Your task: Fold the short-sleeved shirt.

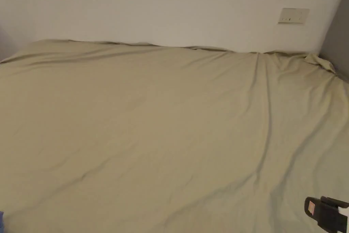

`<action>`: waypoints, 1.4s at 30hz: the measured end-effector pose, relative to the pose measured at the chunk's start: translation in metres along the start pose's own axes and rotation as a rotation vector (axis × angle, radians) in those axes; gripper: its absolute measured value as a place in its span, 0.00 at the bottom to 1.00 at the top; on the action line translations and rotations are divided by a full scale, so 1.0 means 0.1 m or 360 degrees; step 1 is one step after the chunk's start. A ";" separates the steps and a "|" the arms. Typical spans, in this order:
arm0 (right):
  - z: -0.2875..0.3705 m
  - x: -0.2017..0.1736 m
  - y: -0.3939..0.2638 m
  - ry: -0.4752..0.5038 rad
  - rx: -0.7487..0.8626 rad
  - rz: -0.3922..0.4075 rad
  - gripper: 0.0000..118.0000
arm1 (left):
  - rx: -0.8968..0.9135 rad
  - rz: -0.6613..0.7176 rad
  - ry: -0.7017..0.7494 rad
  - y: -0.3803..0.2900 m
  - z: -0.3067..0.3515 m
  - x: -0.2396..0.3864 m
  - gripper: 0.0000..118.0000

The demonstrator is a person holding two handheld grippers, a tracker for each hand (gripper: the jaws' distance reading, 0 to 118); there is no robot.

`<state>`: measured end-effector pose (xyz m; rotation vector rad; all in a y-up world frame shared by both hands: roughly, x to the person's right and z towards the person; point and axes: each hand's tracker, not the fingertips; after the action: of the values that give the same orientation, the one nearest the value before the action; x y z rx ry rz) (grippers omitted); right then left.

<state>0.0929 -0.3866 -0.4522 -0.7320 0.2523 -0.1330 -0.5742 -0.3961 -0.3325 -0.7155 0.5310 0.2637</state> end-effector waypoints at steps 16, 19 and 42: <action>1.08 -1.05 1.35 -0.0076 0.0940 0.0341 0.02 | 0.0911 -0.0116 -0.0390 0.71 1.59 2.36 0.00; 1.09 -0.96 1.27 -0.0170 0.0916 0.0327 0.02 | 0.0922 -0.0106 -0.0291 0.68 1.64 2.42 0.00; 1.00 -1.03 1.31 -0.0097 0.0838 0.0383 1.00 | 0.0890 -0.0262 -0.0396 0.51 1.89 2.81 1.00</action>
<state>0.0250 -0.2045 -0.4500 -0.1794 0.2320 0.0526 -0.2893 -0.2158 -0.3943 -0.1755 0.2835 0.0410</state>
